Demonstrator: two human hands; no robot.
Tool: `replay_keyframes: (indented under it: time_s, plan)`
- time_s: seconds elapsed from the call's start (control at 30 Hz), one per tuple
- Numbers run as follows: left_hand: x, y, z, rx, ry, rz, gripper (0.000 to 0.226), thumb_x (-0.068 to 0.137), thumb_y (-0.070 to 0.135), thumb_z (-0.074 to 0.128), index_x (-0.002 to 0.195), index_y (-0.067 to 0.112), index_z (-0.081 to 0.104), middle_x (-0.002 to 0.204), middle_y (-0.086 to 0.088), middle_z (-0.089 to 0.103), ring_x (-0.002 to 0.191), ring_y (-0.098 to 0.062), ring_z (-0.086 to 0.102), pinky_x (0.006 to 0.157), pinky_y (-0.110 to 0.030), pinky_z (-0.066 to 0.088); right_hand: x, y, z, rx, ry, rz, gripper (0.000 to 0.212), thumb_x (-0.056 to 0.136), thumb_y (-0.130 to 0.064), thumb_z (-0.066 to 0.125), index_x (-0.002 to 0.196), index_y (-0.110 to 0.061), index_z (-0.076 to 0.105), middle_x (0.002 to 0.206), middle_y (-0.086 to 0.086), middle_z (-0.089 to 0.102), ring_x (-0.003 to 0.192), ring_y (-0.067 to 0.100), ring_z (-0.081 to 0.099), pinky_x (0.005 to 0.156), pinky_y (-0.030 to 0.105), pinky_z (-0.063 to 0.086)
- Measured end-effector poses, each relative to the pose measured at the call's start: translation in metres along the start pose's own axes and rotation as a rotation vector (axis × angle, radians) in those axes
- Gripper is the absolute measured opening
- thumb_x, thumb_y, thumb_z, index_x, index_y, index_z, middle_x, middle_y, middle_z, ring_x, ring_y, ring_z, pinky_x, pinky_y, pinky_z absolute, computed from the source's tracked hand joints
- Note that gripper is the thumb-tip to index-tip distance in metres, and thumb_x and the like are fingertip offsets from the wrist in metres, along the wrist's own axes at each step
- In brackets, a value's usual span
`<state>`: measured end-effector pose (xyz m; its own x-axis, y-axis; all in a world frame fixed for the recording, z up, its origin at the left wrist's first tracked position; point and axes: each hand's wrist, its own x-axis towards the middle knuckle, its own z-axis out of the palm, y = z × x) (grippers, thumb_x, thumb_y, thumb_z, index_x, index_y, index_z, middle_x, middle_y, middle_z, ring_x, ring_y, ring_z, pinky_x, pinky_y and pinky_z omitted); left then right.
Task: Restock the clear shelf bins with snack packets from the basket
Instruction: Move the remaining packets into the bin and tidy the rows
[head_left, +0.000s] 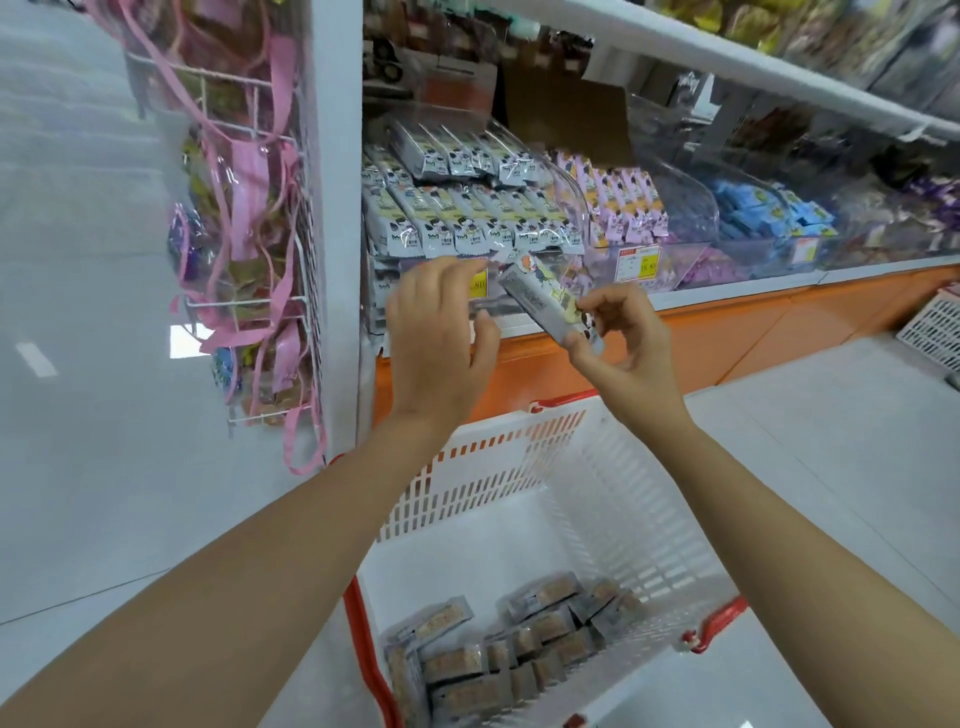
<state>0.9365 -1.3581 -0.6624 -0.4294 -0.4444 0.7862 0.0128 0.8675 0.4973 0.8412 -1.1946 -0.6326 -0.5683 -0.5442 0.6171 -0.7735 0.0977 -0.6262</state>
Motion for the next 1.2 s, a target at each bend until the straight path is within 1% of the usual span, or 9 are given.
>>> replay_keyframes:
  time_s: [0.1, 0.2, 0.27, 0.4, 0.63, 0.8, 0.93, 1.07, 1.2]
  plan:
    - [0.010, -0.006, -0.015, 0.271, -0.002, 0.079, 0.049, 0.080, 0.016, 0.054, 0.129, 0.011, 0.056, 0.134, -0.010, 0.053, 0.130, -0.028, 0.042, 0.112, -0.048, 0.025, 0.024, -0.015, 0.000, 0.008, 0.031, -0.010, 0.021, 0.085, -0.003, 0.068, 0.101, -0.010, 0.056, 0.092, 0.016, 0.056, 0.079, 0.027, 0.048, 0.073, 0.030, 0.042]
    - [0.013, -0.019, -0.024, 0.517, -0.155, 0.114, 0.066, 0.087, 0.026, 0.051, 0.150, 0.012, 0.035, 0.159, -0.009, 0.028, 0.149, -0.028, 0.018, 0.120, -0.053, 0.003, 0.055, -0.028, 0.007, -0.052, -0.001, -0.034, 0.018, 0.088, -0.009, 0.067, 0.103, -0.007, 0.058, 0.092, 0.016, 0.057, 0.081, 0.028, 0.049, 0.072, 0.030, 0.042]
    - [0.013, -0.029, -0.030, 0.601, -0.218, 0.099, 0.073, 0.090, 0.031, 0.049, 0.155, 0.014, 0.021, 0.163, -0.007, 0.014, 0.151, -0.027, 0.006, 0.119, -0.054, -0.004, 0.079, -0.035, 0.016, -0.093, -0.014, -0.036, 0.018, 0.088, -0.015, 0.067, 0.103, -0.010, 0.059, 0.090, 0.015, 0.057, 0.080, 0.027, 0.050, 0.070, 0.032, 0.043]
    - [0.016, -0.039, -0.039, 0.681, -0.296, 0.098, 0.079, 0.088, 0.030, 0.051, 0.156, 0.012, 0.016, 0.164, -0.008, 0.012, 0.152, -0.024, 0.003, 0.119, -0.057, -0.006, 0.122, -0.045, 0.043, -0.197, -0.071, -0.041, 0.017, 0.087, -0.029, 0.067, 0.100, -0.022, 0.060, 0.079, -0.002, 0.053, 0.070, 0.009, 0.047, 0.065, 0.029, 0.042]
    - [0.020, -0.045, -0.043, 0.695, -0.267, 0.167, 0.076, 0.080, 0.023, 0.053, 0.152, 0.009, 0.032, 0.158, -0.009, 0.031, 0.149, -0.025, 0.019, 0.119, -0.057, -0.001, 0.177, -0.049, 0.096, -0.402, -0.142, -0.034, 0.016, 0.086, -0.032, 0.066, 0.096, -0.025, 0.056, 0.070, -0.005, 0.054, 0.061, 0.010, 0.047, 0.059, 0.031, 0.040]
    - [0.019, -0.052, -0.041, 0.672, -0.231, 0.204, 0.074, 0.080, 0.021, 0.050, 0.151, 0.009, 0.034, 0.158, -0.010, 0.031, 0.149, -0.025, 0.020, 0.119, -0.058, 0.000, 0.199, -0.045, 0.120, -0.583, -0.172, -0.121, 0.018, 0.089, -0.031, 0.061, 0.094, -0.025, 0.045, 0.084, 0.002, 0.058, 0.074, 0.025, 0.055, 0.060, 0.033, 0.039]
    - [0.019, -0.061, -0.041, 0.645, -0.230, 0.231, 0.071, 0.083, 0.017, 0.043, 0.153, 0.010, 0.029, 0.160, -0.008, 0.027, 0.150, -0.024, 0.016, 0.119, -0.059, 0.002, 0.210, -0.037, 0.130, -0.582, -0.158, -0.105, 0.021, 0.092, -0.034, 0.061, 0.104, -0.019, 0.056, 0.103, 0.009, 0.060, 0.089, 0.028, 0.058, 0.070, 0.039, 0.048]
    - [0.019, -0.064, -0.040, 0.625, -0.215, 0.235, 0.070, 0.082, 0.015, 0.044, 0.151, 0.011, 0.032, 0.159, -0.008, 0.030, 0.149, -0.023, 0.020, 0.118, -0.059, 0.010, 0.214, -0.033, 0.141, -0.566, -0.182, -0.126, 0.029, 0.091, -0.041, 0.059, 0.109, -0.019, 0.065, 0.097, 0.005, 0.058, 0.081, 0.023, 0.055, 0.063, 0.031, 0.037]
    - [0.018, -0.062, -0.038, 0.626, -0.224, 0.221, 0.073, 0.082, 0.012, 0.049, 0.152, 0.011, 0.030, 0.159, -0.007, 0.028, 0.150, -0.022, 0.018, 0.118, -0.059, 0.008, 0.212, -0.028, 0.141, -0.536, -0.193, -0.064, 0.022, 0.092, -0.034, 0.060, 0.105, -0.018, 0.068, 0.095, 0.004, 0.050, 0.081, 0.018, 0.048, 0.069, 0.030, 0.038]
